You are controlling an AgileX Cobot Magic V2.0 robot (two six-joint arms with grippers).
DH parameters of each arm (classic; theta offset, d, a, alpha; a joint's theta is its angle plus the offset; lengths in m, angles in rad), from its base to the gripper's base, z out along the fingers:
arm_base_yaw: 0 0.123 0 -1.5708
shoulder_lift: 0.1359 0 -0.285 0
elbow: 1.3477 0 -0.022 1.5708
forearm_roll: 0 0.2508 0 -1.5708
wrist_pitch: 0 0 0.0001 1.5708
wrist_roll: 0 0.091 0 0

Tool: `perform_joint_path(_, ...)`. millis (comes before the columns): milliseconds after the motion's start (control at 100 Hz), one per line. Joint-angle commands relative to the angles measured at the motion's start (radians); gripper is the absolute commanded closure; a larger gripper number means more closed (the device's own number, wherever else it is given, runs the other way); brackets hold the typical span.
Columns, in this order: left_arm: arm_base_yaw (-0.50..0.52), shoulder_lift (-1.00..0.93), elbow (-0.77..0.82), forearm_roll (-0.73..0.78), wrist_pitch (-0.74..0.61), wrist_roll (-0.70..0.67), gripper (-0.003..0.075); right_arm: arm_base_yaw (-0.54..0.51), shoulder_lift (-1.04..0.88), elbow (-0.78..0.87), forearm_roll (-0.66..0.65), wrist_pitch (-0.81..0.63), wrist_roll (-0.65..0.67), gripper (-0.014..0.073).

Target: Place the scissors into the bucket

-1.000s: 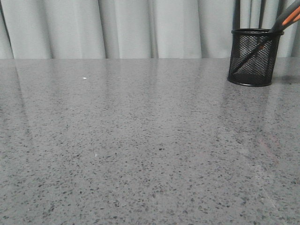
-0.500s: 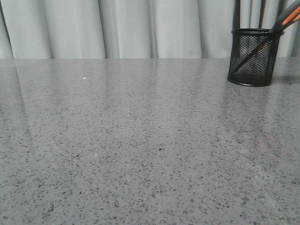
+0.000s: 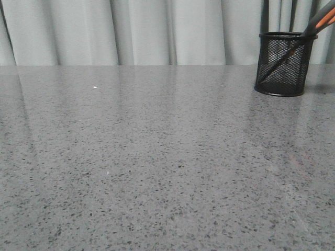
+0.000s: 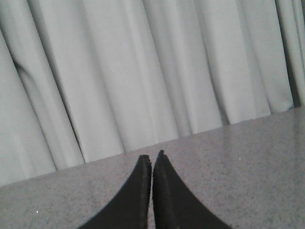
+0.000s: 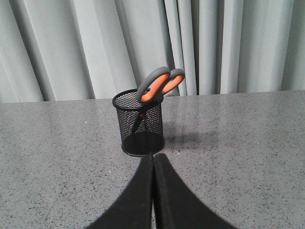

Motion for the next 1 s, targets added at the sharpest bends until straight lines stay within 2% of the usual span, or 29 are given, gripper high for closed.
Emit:
perform_joint_path(0, 0.035, 0.001, 0.0, 0.084, -0.046, -0.123, 0.0741, -0.002, 0.011, -0.027, -0.004, -0.065, -0.008, 0.0664)
perform_joint_path(90, 0.097, -0.021, 0.035, 0.127, -0.008, -0.205, 0.0741, -0.002, 0.011, -0.027, -0.004, -0.065, -0.008, 0.0664)
perform_joint_path(230, 0.152, -0.074, 0.113, 0.122, -0.006, -0.211, 0.0741, -0.002, 0.011, -0.027, -0.004, -0.065, -0.008, 0.0664)
perform_joint_path(390, 0.154, -0.15, 0.217, 0.078, -0.015, -0.211, 0.0741, -0.002, 0.011, -0.027, -0.004, -0.065, -0.008, 0.0664)
perform_joint_path(430, 0.154, -0.148, 0.212, 0.082, 0.031, -0.211, 0.0741, -0.002, 0.011, -0.027, -0.004, -0.065, -0.008, 0.0664)
perform_joint_path(990, 0.154, -0.148, 0.212, 0.069, 0.014, -0.211, 0.0741, -0.002, 0.011, -0.027, -0.004, -0.065, -0.008, 0.0664)
